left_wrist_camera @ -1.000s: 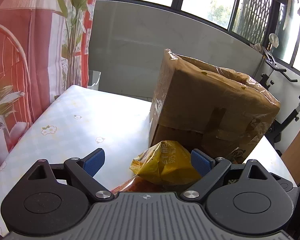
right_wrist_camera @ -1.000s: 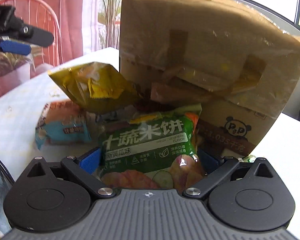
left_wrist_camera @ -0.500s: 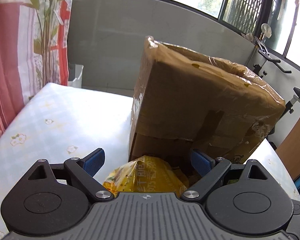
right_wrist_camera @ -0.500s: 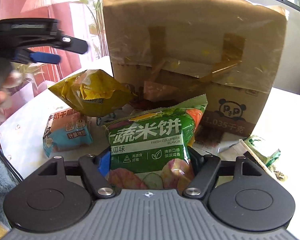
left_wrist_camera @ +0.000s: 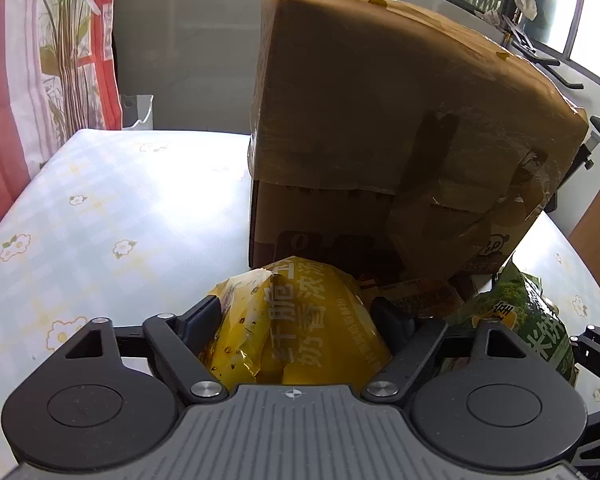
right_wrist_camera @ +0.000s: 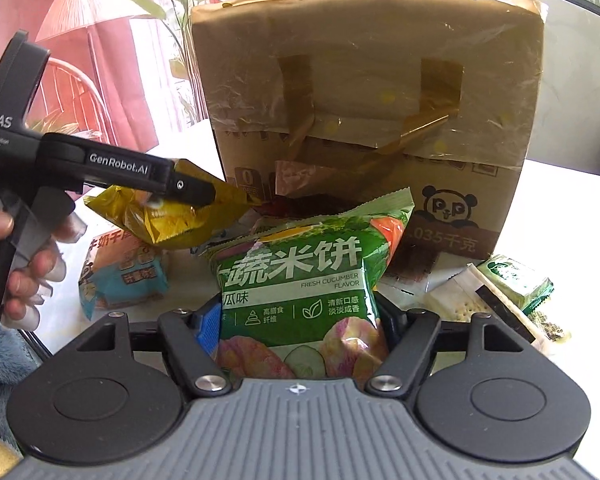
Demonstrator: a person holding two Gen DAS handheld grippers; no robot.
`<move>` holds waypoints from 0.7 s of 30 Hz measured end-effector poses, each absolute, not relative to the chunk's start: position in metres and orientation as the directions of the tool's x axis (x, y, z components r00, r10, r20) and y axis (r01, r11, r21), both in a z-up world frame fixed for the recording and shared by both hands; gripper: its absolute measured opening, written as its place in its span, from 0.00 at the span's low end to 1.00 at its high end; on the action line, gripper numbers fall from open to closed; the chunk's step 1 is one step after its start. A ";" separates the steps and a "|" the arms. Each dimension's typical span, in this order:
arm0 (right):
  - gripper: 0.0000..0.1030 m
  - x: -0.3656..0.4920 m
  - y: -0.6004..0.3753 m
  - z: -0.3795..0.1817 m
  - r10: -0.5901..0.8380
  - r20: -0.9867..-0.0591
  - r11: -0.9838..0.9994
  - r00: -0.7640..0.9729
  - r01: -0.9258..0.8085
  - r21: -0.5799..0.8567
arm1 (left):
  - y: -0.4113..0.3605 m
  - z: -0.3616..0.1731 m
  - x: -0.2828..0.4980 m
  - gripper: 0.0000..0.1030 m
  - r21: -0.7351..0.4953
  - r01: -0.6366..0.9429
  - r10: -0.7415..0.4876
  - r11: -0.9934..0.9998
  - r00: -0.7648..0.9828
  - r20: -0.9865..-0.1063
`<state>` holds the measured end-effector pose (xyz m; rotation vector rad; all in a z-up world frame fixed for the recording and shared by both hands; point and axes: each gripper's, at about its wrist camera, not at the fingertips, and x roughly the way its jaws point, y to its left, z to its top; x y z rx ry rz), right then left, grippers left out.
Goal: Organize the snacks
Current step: 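Carry both bags over the box and release them inside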
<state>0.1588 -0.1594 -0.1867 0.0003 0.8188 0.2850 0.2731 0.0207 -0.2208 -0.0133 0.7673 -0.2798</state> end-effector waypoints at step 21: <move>0.71 0.128 -0.202 -0.106 0.241 -0.547 0.970 0.802 -0.191 0.147 | 0.038 -0.126 0.228 0.73 -0.152 0.275 -0.315 0.949 0.826 -0.468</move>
